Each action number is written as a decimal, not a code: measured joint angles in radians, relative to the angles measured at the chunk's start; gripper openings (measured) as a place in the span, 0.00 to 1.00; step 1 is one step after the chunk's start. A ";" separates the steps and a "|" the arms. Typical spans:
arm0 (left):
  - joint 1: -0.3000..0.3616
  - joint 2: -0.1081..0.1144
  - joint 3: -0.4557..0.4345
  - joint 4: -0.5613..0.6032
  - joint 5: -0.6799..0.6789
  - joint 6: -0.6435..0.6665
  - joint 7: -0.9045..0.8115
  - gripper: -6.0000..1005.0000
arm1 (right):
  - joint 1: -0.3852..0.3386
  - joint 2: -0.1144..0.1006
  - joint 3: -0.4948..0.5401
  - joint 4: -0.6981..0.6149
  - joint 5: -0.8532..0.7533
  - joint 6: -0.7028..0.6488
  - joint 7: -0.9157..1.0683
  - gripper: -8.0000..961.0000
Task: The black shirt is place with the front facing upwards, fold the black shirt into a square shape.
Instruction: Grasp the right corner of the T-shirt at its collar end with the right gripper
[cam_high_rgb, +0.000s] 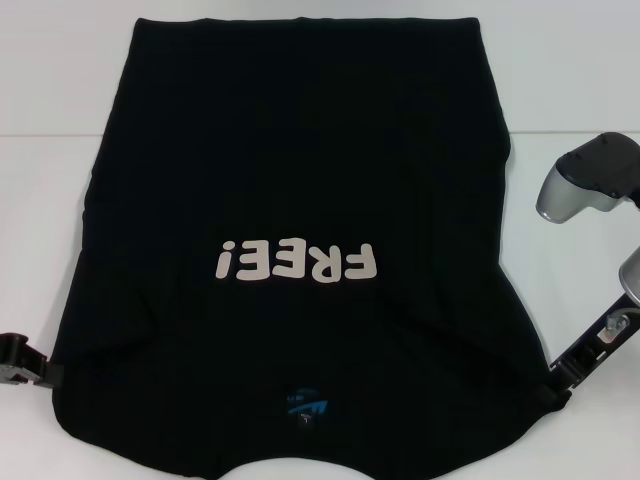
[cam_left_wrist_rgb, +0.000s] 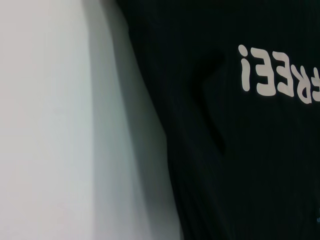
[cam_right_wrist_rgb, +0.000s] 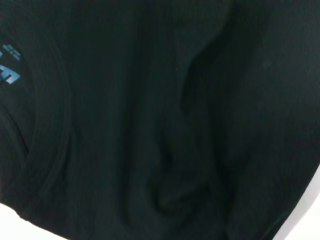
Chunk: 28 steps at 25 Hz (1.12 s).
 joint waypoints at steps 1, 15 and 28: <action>0.000 0.000 0.000 0.000 0.000 0.000 0.001 0.01 | 0.001 0.001 0.000 0.000 0.000 0.000 0.000 0.51; -0.002 0.002 -0.001 -0.001 0.000 0.003 0.011 0.01 | 0.013 0.005 -0.007 -0.009 0.005 -0.002 0.001 0.11; -0.002 0.002 -0.002 -0.001 0.000 0.013 0.020 0.01 | 0.015 -0.017 0.014 -0.057 0.036 -0.055 -0.010 0.05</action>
